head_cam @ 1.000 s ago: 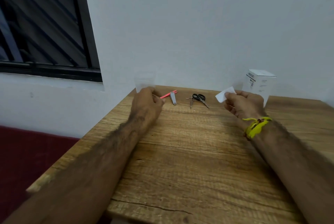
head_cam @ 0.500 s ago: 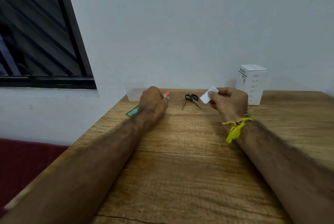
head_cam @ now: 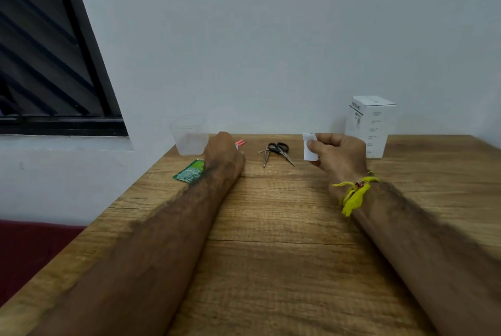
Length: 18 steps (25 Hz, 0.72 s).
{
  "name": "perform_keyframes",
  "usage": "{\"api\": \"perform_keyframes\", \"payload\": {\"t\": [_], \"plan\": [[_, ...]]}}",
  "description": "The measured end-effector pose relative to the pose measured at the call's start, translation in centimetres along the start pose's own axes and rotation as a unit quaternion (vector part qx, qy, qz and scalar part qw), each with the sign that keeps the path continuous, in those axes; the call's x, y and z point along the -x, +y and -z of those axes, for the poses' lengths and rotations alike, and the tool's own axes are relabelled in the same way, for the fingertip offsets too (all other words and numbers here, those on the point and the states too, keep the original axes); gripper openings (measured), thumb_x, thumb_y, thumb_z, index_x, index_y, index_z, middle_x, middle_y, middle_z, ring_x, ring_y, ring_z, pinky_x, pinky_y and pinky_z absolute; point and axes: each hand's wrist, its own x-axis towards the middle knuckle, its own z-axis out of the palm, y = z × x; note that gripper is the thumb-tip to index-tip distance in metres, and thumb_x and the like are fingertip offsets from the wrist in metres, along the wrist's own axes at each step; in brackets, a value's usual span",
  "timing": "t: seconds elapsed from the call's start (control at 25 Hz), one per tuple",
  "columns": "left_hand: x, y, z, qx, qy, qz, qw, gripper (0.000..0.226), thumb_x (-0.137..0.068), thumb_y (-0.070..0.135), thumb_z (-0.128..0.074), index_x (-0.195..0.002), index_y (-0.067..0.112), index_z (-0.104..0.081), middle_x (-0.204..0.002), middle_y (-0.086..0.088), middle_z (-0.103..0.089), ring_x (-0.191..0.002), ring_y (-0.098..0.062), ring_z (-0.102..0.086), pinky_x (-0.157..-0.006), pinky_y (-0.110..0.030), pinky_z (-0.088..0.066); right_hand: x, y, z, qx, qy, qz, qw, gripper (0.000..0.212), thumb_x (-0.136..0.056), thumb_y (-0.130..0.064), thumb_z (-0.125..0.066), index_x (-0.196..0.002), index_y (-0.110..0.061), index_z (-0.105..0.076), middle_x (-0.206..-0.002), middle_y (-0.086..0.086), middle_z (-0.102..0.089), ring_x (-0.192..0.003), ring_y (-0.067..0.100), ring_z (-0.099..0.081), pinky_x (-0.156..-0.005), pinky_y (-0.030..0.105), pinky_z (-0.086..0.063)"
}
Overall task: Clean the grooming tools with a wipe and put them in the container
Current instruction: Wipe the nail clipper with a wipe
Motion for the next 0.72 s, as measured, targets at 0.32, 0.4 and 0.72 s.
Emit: {"api": "perform_keyframes", "payload": {"t": [0.32, 0.4, 0.72], "plan": [[0.6, 0.7, -0.6, -0.031, 0.030, -0.090, 0.995, 0.036, -0.091, 0.036, -0.072, -0.110, 0.008, -0.063, -0.114, -0.011, -0.062, -0.107, -0.027, -0.058, -0.087, -0.037, -0.048, 0.7, -0.3, 0.3, -0.035, -0.028, -0.033, 0.998, 0.013, -0.081, 0.006, -0.071, -0.084, -0.005, -0.074, -0.080, 0.014, -0.071, -0.063, 0.018, -0.067, -0.065, 0.032, -0.060], [0.7, 1.4, -1.0, -0.010, 0.004, -0.103, 0.995, 0.030, -0.090, 0.035, -0.072, -0.104, 0.009, -0.070, -0.105, -0.008, -0.069, -0.100, -0.024, -0.063, -0.084, -0.036, -0.054, 0.6, -0.1, 0.2, -0.021, -0.030, -0.032, 0.999, 0.013, -0.082, 0.008, -0.069, -0.086, -0.003, -0.074, -0.087, 0.017, -0.072, -0.069, 0.020, -0.068, -0.066, 0.031, -0.058], [0.4, 1.5, -0.6, -0.045, 0.019, -0.040, 0.998, 0.026, -0.085, 0.020, -0.078, -0.104, 0.007, -0.066, -0.105, -0.008, -0.070, -0.094, -0.024, -0.062, -0.072, -0.031, -0.048, 0.1, -0.2, 0.2, -0.034, -0.013, -0.050, 0.998, 0.011, -0.082, -0.017, -0.074, -0.073, -0.010, -0.075, -0.080, 0.008, -0.074, -0.075, 0.020, -0.072, -0.068, 0.031, -0.060]]}}
